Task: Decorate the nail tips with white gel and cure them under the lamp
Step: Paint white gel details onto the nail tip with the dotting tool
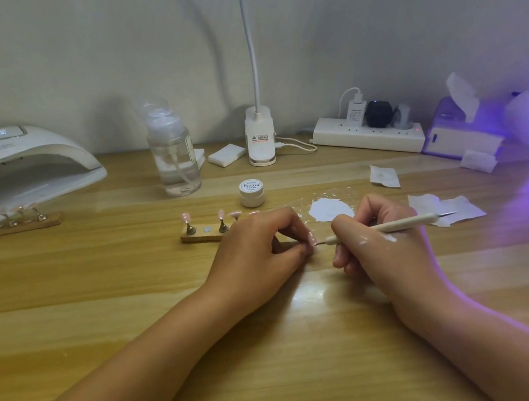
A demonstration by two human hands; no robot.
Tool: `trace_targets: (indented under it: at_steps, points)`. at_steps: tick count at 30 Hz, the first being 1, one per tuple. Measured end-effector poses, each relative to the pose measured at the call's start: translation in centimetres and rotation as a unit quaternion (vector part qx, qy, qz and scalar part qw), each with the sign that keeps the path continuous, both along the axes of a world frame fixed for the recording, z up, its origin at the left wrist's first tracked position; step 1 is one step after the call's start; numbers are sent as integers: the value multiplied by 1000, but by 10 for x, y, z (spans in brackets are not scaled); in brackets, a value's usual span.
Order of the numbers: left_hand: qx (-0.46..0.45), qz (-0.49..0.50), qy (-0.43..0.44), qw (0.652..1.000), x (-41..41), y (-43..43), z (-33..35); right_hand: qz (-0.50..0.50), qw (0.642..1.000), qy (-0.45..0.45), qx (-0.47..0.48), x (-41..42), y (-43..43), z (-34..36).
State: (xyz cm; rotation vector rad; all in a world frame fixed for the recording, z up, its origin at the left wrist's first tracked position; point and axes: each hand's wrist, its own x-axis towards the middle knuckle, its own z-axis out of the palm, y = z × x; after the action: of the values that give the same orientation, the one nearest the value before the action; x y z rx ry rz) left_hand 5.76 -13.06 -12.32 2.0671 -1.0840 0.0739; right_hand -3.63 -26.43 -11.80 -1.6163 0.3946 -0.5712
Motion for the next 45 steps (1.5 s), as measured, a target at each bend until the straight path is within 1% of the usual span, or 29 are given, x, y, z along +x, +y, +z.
trace_targets:
  at_steps: [5,19,21,23,25,26,28,31,33,37,39,42,45]
  points:
    - [-3,-2,-8,1000,-1,0,1,0,1000,-27,14,0,-3,-4]
    - [-5,-4,-3,1000,2,0,-1,1,1000,-28,10,1,-2,-4]
    - [-3,-4,-4,1000,2,0,-2,-18,998,-52,19,0,-3,-3]
    - [-5,-3,-3,1000,2,0,-3,-59,993,-101,24,-2,-5,-3]
    - [-10,-5,-7,1000,2,0,-4,-100,985,-143,4,-1,-8,-2]
    - [-10,-7,-11,1000,1,1,-4,-112,983,-146,-10,0,-9,-3]
    - [-10,-7,-23,1000,1,1,-5,-116,986,-107,-44,3,-11,-7]
    - [-16,2,-31,999,1,0,-7,-96,987,-6,-132,5,-14,-13]
    - [-29,4,-28,999,1,0,-10,-84,978,19,-190,4,-15,-15]
    - [-64,3,-11,998,0,1,-10,-77,956,30,-281,2,-17,-20]
    - [-88,12,-12,996,-5,1,-6,-75,951,31,-298,1,-17,-20]
    - [-146,36,-16,989,-2,11,11,-71,953,43,-293,0,-17,-20]
    - [-195,107,14,975,27,41,36,-69,959,60,-270,1,-18,-19]
